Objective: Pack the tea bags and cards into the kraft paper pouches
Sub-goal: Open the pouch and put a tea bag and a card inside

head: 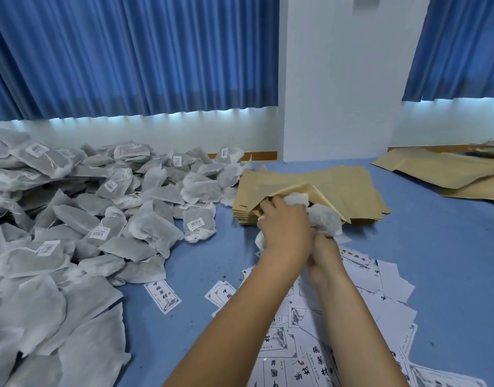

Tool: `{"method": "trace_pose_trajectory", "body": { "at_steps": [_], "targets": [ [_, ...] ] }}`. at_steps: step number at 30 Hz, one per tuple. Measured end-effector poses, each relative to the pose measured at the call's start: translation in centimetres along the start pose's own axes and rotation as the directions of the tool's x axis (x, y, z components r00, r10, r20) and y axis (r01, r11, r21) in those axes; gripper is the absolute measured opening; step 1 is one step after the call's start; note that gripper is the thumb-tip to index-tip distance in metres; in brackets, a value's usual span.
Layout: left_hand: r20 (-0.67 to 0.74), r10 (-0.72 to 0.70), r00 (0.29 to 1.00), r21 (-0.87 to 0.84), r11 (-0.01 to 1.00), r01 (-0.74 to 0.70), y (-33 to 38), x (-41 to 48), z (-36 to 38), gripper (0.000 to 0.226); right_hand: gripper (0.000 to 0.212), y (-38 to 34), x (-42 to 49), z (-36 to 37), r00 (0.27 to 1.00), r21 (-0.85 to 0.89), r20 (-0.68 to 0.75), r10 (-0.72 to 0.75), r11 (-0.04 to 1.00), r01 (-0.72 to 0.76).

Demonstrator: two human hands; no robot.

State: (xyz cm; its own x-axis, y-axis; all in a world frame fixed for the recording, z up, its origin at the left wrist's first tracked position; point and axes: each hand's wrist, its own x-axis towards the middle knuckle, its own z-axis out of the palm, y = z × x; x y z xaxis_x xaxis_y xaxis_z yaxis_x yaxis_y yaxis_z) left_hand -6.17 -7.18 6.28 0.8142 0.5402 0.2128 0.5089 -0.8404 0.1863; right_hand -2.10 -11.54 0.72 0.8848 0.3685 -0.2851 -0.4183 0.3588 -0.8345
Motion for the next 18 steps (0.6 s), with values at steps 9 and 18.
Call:
{"method": "trace_pose_trajectory", "body": {
  "at_steps": [9, 18],
  "targets": [
    [-0.226, 0.211, 0.951, 0.139, 0.973, -0.183, -2.9, 0.2, 1.8, 0.022, 0.028, -0.6, 0.5, -0.2, 0.994, -0.009, -0.02, -0.106, 0.994, 0.106],
    [0.008, 0.243, 0.97, -0.306, 0.924, -0.229, -3.8, 0.0, 0.3, 0.057, 0.028, -0.5, 0.1, -0.4, 0.999, 0.146, -0.012, -0.047, 0.988, 0.049]
  ]
}}
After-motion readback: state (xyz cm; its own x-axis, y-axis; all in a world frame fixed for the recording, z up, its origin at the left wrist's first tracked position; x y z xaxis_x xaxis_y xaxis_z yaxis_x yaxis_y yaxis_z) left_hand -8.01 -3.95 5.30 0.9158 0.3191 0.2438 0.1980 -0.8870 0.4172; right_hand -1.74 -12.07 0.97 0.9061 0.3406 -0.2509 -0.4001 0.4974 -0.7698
